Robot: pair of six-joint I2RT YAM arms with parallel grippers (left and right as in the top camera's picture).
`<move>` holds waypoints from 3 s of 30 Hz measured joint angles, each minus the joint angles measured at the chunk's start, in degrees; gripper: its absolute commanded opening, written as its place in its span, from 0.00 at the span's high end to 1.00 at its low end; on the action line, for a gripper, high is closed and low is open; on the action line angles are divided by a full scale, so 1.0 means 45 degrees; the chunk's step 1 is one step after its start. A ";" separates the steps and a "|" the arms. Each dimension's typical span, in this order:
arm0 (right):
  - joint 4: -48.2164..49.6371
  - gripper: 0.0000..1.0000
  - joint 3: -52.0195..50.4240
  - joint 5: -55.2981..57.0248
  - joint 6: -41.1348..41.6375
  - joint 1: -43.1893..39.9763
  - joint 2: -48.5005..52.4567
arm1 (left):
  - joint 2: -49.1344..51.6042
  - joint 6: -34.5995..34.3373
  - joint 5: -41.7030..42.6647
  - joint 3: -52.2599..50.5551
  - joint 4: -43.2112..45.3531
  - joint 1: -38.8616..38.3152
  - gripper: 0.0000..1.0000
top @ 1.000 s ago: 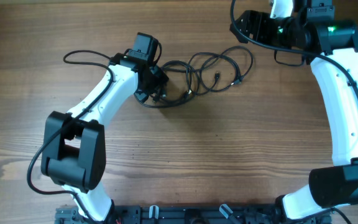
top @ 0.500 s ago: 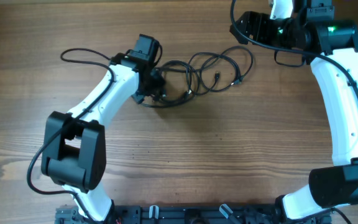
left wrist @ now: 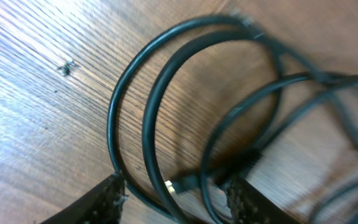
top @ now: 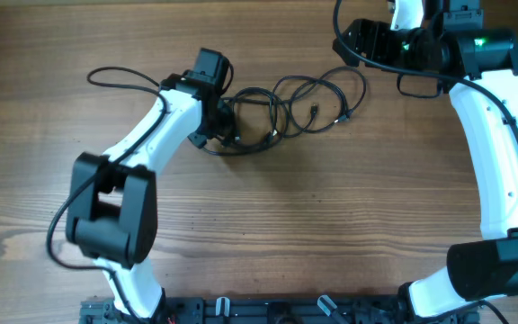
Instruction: Untangle cables
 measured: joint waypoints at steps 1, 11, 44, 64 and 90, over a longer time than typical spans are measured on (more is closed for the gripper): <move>-0.0010 0.07 0.0000 0.0000 0.0000 0.0000 0.0000 | 0.0165 0.0029 -0.0005 0.0000 0.0000 -0.0005 0.52; -0.0146 0.07 0.0000 0.0000 0.0005 0.0000 0.0000 | 0.0578 0.0083 -0.0321 0.0000 0.0384 -0.0005 0.96; 0.0359 0.07 0.0000 -0.4095 -0.2074 0.0160 0.0000 | -0.7553 0.1248 0.5236 0.3356 0.4022 0.0015 0.96; 0.0874 0.07 -0.0078 -0.4245 -0.2720 0.2516 0.0005 | -0.7592 -0.6067 0.3453 0.3181 1.3090 0.1025 0.96; 0.5678 0.96 -0.0131 0.0923 -0.1209 0.4342 0.0005 | -0.7592 -0.6275 0.3473 0.3191 1.0015 0.1025 0.96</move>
